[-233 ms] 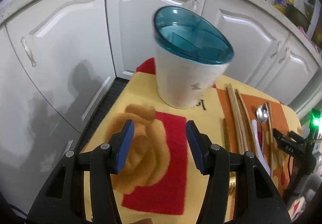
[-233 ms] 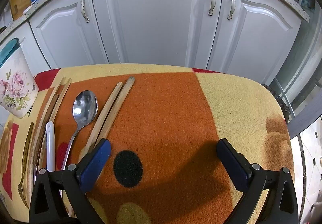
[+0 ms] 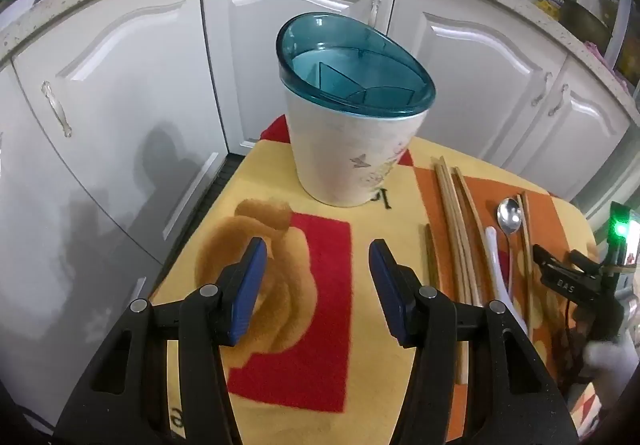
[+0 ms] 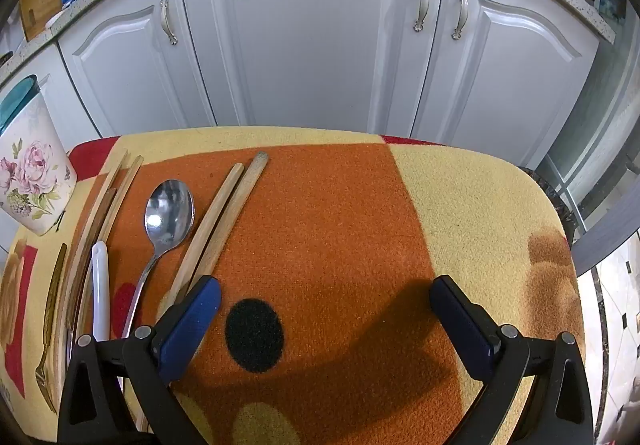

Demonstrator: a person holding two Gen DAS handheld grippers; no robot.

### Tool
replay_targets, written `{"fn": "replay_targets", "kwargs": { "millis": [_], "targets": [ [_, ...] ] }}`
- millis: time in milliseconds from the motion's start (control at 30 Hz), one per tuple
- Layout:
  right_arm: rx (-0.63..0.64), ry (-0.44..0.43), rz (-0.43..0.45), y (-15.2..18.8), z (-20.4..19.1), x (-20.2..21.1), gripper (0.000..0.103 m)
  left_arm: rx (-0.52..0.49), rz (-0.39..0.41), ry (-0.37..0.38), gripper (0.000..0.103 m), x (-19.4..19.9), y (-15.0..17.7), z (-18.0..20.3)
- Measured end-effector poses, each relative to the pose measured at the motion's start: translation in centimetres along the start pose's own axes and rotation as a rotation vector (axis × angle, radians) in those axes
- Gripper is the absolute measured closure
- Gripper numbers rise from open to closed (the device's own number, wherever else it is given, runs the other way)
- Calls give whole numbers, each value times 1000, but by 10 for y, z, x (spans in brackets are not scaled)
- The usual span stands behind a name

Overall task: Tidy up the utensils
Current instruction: 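Move both tools over the chopsticks lying beside the floral holder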

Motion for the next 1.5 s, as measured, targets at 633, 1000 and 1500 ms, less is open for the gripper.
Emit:
{"fn": "replay_targets", "kwargs": {
  "millis": [633, 1000, 1500],
  "targets": [
    [51, -124, 80, -4, -38, 109, 1, -21, 105, 80, 50, 55, -15, 31],
    [67, -167, 194, -41, -64, 181, 1, -35, 184, 97, 50, 89, -39, 42],
    [97, -148, 234, -48, -73, 198, 1, -49, 216, 113, 50, 104, -48, 49]
  ]
}}
Point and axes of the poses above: each gripper's, at about its wrist camera, not at the fingertips, and x roughly against the way its jaws point, z to its right, y to its underside, the point moved 2 cm from there along -x, roughly the way its jaws point, and after that the axes turned 8 degrees about -x, right-handed, at the moved point
